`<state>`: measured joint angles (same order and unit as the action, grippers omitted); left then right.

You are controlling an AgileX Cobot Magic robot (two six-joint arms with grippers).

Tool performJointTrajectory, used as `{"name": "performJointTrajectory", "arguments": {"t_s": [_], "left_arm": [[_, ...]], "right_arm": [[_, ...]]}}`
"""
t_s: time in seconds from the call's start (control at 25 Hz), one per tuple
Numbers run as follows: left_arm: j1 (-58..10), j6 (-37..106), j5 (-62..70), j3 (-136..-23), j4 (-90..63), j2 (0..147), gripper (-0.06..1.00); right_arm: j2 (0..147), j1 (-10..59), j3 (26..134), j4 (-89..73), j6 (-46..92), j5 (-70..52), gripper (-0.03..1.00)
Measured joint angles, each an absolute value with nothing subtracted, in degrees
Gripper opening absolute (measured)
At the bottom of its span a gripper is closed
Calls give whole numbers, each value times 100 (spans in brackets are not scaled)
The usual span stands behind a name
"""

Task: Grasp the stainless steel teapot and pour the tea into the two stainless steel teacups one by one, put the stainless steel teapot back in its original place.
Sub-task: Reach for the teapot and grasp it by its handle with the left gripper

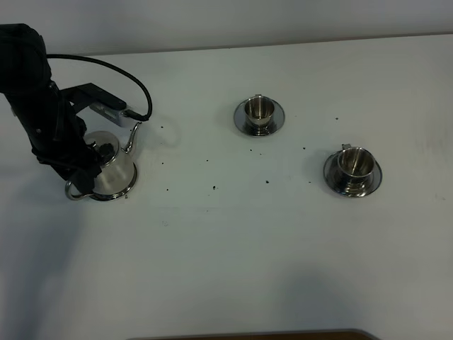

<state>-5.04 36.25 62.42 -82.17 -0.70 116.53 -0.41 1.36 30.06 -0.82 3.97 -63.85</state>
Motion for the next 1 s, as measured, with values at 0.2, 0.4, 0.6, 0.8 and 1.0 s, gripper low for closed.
{"name": "performJointTrajectory", "arguments": {"t_s": [0.2, 0.4, 0.6, 0.8, 1.0], "left_arm": [[-504, 3627, 6242, -8217, -36, 11731, 51], [-515, 3627, 6231, -8217, -34, 11731, 49], [-515, 3627, 6231, -8217, -34, 11731, 39], [-520, 3627, 6243, -8217, -34, 11736, 25], [-520, 3616, 6243, -8217, -39, 11736, 25]], "right_arm": [[-41, 136, 3006, -82, 397, -6385, 49], [-41, 136, 3006, -82, 397, -6385, 49], [-41, 136, 3006, -82, 392, -6385, 49], [-41, 136, 3006, -82, 392, -6385, 49], [-41, 136, 3006, -82, 399, -6385, 49]]}}
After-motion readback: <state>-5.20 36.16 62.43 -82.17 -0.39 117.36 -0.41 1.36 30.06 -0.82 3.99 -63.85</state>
